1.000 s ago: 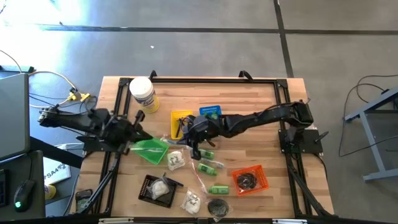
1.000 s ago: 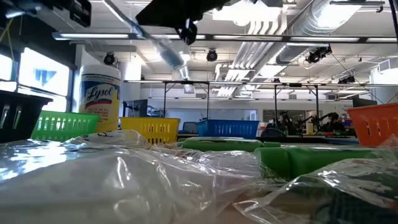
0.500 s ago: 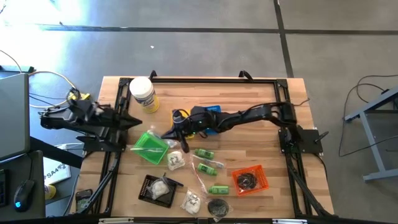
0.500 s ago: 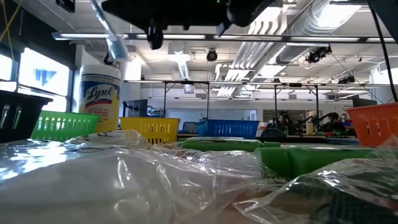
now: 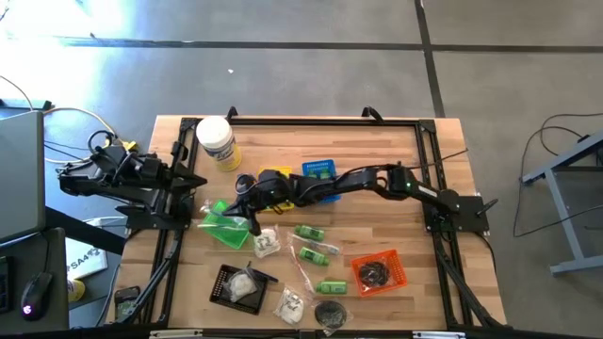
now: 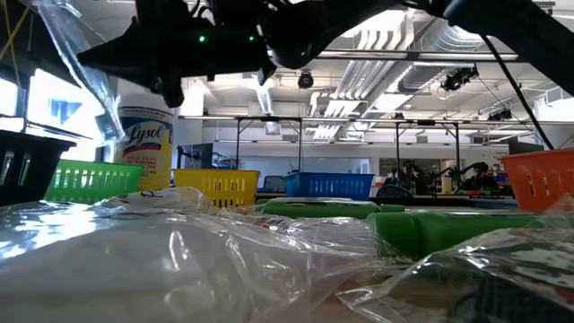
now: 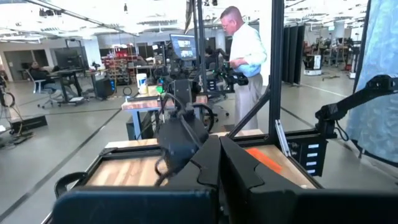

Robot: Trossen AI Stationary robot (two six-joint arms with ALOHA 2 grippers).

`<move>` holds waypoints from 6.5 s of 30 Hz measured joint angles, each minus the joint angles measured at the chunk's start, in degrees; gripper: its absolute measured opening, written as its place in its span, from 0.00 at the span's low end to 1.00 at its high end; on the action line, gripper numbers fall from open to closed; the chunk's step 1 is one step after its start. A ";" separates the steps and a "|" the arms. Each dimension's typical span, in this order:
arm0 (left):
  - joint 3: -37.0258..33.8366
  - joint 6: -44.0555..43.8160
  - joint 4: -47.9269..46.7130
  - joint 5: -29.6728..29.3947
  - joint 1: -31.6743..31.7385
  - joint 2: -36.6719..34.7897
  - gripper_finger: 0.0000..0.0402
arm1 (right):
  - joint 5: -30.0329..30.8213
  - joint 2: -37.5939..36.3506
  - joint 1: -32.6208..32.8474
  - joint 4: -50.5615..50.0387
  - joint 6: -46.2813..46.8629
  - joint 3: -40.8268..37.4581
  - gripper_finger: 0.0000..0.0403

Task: Pick & Place Travel size toiletries
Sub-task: Put the blue toothbrush into the green bin, then put the cotton pack into the black bin

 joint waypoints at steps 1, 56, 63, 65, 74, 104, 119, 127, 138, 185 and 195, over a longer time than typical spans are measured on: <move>0.00 0.00 -0.02 0.00 0.00 0.00 0.00 | 0.31 0.85 0.04 -0.58 -0.04 0.82 0.00; -0.15 4.57 6.63 2.61 0.00 18.73 0.00 | 30.11 -91.76 23.21 -17.52 -0.22 -63.45 0.00; -0.15 3.17 4.46 3.52 0.00 20.00 0.00 | 30.27 -106.18 23.18 -12.27 -0.03 -81.12 0.00; -0.15 3.23 4.92 3.34 0.00 20.90 0.00 | 29.75 -110.68 23.19 -10.47 -1.26 -85.07 0.00; -0.13 7.76 8.09 2.44 0.00 24.86 0.00 | 30.90 -129.19 18.84 -7.05 -2.49 -98.04 0.00; -0.11 -8.28 1.17 -5.84 0.08 30.33 0.00 | 29.99 -136.90 7.96 -14.21 3.96 -104.51 0.00; 8.05 -12.10 -6.02 0.10 0.00 55.39 0.12 | 30.97 -136.87 7.96 -12.68 0.36 -106.77 0.00; 22.16 -1.77 -19.76 3.73 0.00 70.54 0.44 | 29.60 -136.87 7.96 -12.69 -0.14 -106.77 0.00; 30.90 10.03 -22.73 10.05 0.00 83.37 0.53 | 23.70 -136.86 7.98 -12.69 -0.23 -106.74 0.01; 40.43 8.89 -29.64 15.23 -1.58 95.12 0.06 | 22.75 -136.68 7.98 -12.30 -0.07 -106.72 0.01; 57.77 8.92 -44.84 19.06 -10.69 94.90 0.03 | 21.96 -136.68 7.96 -11.88 -0.05 -106.70 0.01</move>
